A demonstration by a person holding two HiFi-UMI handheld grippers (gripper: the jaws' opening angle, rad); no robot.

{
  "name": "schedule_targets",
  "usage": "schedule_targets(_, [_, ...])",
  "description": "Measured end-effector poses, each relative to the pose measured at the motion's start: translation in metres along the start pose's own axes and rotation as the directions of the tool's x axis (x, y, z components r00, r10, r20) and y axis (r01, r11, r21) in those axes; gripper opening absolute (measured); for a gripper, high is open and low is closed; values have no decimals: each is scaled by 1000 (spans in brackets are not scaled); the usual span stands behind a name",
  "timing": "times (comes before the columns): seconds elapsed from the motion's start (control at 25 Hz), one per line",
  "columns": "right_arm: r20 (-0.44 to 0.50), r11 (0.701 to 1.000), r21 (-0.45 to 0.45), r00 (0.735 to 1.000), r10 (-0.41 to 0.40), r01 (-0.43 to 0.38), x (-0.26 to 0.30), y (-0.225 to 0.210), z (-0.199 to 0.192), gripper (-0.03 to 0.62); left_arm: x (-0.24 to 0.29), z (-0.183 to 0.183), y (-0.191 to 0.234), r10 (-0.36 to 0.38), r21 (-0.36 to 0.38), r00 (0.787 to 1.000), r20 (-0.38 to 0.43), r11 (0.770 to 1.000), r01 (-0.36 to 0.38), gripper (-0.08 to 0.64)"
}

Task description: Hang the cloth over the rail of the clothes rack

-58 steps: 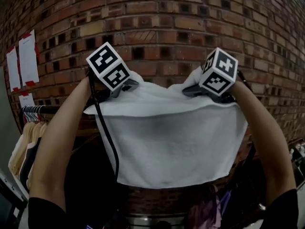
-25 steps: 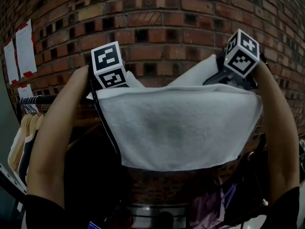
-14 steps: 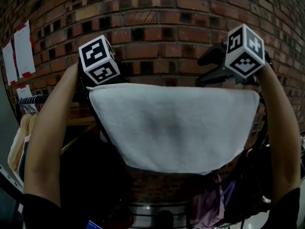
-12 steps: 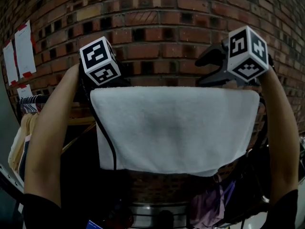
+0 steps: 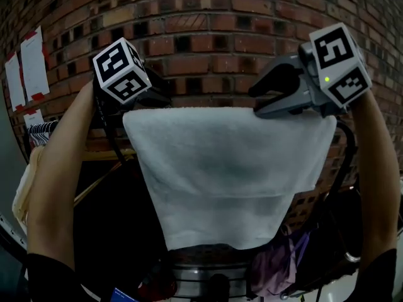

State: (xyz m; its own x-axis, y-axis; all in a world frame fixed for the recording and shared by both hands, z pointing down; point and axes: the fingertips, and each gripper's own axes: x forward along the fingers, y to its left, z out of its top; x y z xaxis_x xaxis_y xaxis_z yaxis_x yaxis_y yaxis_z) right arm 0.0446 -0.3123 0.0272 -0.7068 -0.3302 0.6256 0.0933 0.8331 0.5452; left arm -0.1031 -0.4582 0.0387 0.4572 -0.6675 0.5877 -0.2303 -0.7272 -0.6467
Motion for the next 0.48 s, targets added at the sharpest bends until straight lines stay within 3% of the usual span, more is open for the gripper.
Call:
schedule_targets(0.12, [-14, 1000, 3, 1000, 21, -21, 1, 9, -1, 133, -10, 9, -4, 9, 23, 1000, 9, 1000, -9, 233])
schedule_targets(0.2, [-35, 999, 6, 998, 45, -44, 5, 17, -4, 123, -23, 20, -6, 15, 22, 998, 59, 1000, -17, 233])
schedule_targets(0.24, [-55, 998, 5, 997, 62, -62, 7, 22, -7, 135, -32, 28, -10, 16, 29, 995, 97, 999, -19, 233])
schedule_targets(0.32, [-121, 996, 6, 988, 93, -93, 16, 33, -18, 275, -51, 50, -25, 10, 81, 986, 166, 996, -24, 232])
schedule_targets(0.48, [-251, 999, -12, 967, 47, -52, 32, 38, -47, 298, -87, 98, -75, -5, 234, 963, 269, 970, -61, 232])
